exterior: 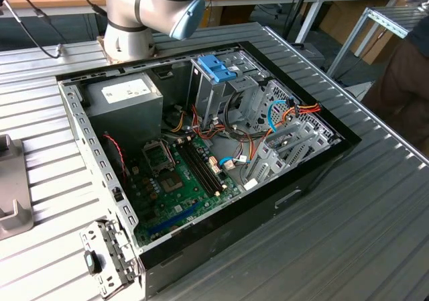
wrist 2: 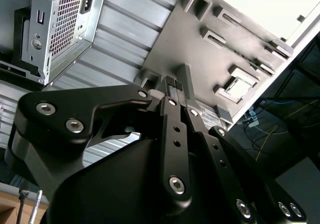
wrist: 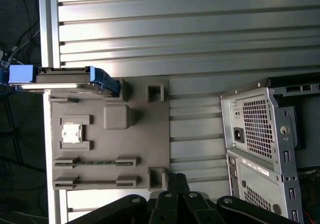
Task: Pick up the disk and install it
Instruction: 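Reach for the disk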
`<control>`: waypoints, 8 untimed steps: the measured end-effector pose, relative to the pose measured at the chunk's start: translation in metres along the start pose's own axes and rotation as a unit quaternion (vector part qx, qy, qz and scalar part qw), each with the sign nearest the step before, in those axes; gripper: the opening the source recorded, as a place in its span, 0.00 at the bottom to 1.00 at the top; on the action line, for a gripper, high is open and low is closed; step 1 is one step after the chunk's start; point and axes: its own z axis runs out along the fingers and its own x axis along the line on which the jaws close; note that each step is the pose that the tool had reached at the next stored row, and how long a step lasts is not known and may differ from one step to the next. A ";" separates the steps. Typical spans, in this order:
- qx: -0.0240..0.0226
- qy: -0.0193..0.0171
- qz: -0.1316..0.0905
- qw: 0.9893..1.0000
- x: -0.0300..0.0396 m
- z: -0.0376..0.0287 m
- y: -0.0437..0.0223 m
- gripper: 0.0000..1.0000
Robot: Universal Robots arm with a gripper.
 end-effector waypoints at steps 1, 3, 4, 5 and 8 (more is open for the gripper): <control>0.000 0.000 0.000 1.000 0.0006 0.0000 0.0000 0.10; 0.000 0.000 0.000 1.000 0.0018 0.0000 -0.0001 0.10; 0.000 0.000 0.000 1.000 0.0024 -0.0001 -0.0002 0.10; 0.000 0.000 0.000 1.000 0.0030 -0.0001 -0.0002 0.10; 0.000 0.000 0.000 1.000 0.0055 -0.0001 -0.0004 0.10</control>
